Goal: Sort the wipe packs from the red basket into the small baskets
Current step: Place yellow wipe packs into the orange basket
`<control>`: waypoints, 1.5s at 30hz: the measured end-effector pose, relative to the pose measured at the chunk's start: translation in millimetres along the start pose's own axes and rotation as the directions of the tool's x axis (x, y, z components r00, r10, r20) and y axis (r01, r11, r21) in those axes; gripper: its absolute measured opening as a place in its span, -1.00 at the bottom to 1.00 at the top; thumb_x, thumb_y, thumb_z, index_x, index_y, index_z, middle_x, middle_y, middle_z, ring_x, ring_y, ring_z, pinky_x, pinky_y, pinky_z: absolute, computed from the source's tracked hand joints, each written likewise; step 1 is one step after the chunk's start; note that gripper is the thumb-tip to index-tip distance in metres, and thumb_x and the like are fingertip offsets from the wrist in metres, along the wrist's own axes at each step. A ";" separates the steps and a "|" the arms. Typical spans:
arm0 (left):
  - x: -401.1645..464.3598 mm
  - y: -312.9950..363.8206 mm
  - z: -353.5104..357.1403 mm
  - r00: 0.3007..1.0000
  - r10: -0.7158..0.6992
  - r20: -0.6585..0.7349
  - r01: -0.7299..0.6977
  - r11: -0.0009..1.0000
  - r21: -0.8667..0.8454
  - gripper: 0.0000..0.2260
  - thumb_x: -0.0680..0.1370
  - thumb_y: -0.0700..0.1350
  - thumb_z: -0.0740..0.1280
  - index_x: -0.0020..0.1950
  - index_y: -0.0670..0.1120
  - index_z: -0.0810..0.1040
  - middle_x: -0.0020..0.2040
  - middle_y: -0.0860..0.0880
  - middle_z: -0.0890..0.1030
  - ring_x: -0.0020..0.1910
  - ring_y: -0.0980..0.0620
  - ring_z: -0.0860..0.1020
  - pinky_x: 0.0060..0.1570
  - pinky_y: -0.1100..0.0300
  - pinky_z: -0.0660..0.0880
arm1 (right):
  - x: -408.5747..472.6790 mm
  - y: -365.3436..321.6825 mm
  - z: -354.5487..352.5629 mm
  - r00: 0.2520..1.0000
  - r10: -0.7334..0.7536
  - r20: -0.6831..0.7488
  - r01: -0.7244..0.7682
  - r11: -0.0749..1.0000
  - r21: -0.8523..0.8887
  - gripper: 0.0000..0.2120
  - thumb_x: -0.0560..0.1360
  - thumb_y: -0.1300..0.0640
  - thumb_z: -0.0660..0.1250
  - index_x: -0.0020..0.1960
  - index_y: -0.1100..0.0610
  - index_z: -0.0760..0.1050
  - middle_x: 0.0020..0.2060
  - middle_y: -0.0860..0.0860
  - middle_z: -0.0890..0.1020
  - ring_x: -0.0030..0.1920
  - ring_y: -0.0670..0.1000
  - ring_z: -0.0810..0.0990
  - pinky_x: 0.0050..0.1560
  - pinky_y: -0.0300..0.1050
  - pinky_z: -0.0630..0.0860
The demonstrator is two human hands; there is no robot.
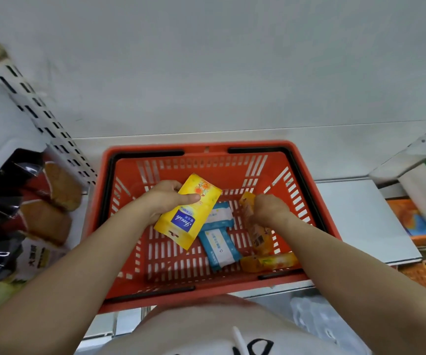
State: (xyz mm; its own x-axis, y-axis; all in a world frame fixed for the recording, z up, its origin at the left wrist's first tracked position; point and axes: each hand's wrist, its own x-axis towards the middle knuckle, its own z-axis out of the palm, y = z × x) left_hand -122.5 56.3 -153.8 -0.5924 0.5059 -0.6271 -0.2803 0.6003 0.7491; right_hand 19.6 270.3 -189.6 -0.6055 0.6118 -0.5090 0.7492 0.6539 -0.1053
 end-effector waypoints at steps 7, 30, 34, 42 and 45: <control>-22.2 3.6 -4.0 0.998 0.048 -0.048 -0.057 0.979 -0.193 -0.75 0.45 -0.14 0.51 0.05 -0.11 0.53 -0.16 -0.08 0.70 -0.32 0.02 0.69 -0.40 0.18 0.58 | -16.1 -0.4 -30.8 0.993 -0.081 -0.084 0.114 0.829 0.547 -0.79 0.41 -0.03 0.52 -0.08 -0.06 0.51 -0.14 -0.08 0.68 -0.20 -0.11 0.65 -0.27 -0.15 0.59; -165.9 68.0 174.9 0.892 0.453 -0.010 -0.409 0.796 -0.445 -0.72 0.50 -0.20 0.44 0.20 -0.14 0.55 -0.07 -0.11 0.71 -0.24 -0.03 0.70 -0.33 0.07 0.62 | -231.0 164.5 -60.0 0.890 0.173 -0.422 0.447 -0.146 0.883 -0.62 0.40 0.25 0.54 0.17 0.28 0.54 0.02 0.16 0.71 0.01 0.12 0.71 0.02 0.04 0.65; -208.3 58.3 284.3 0.872 0.487 0.052 -0.418 0.797 -0.436 -0.71 0.50 -0.19 0.44 0.20 -0.19 0.56 -0.04 -0.15 0.70 -0.21 -0.05 0.70 -0.26 0.06 0.63 | -280.3 245.1 -32.8 0.902 0.234 -0.363 0.413 -0.222 0.883 -0.80 0.39 0.12 0.55 -0.03 0.13 0.64 -0.05 0.12 0.73 -0.03 0.13 0.72 -0.08 0.06 0.65; -276.3 7.1 477.6 0.891 0.363 0.275 -0.249 0.893 -0.374 -0.72 0.49 -0.11 0.47 0.13 -0.18 0.55 -0.03 -0.17 0.71 -0.20 -0.08 0.70 -0.26 0.01 0.64 | -369.2 405.6 36.8 0.935 0.315 -0.164 0.297 -0.438 0.849 -0.69 0.56 0.00 0.37 0.17 0.20 0.57 0.00 0.18 0.71 -0.05 0.18 0.72 -0.24 0.07 0.65; -289.9 -1.1 526.8 0.893 0.334 0.303 -0.236 0.918 -0.319 -0.83 0.51 -0.10 0.46 0.00 -0.15 0.58 -0.07 -0.17 0.71 -0.23 -0.07 0.68 -0.12 -0.07 0.65 | -381.7 446.5 47.6 0.965 0.247 -0.088 0.205 -0.499 0.842 -0.61 0.57 -0.16 0.28 0.18 0.12 0.58 0.08 0.16 0.69 0.02 0.17 0.71 -0.10 0.11 0.65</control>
State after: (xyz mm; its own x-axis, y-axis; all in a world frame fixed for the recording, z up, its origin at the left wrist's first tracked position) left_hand 447.4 235.3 -85.4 -0.3939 0.8396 -0.3741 -0.3583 0.2345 0.9037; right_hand 598.0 307.5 -83.0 -0.4232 0.7910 -0.4418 -0.2714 -0.5759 -0.7712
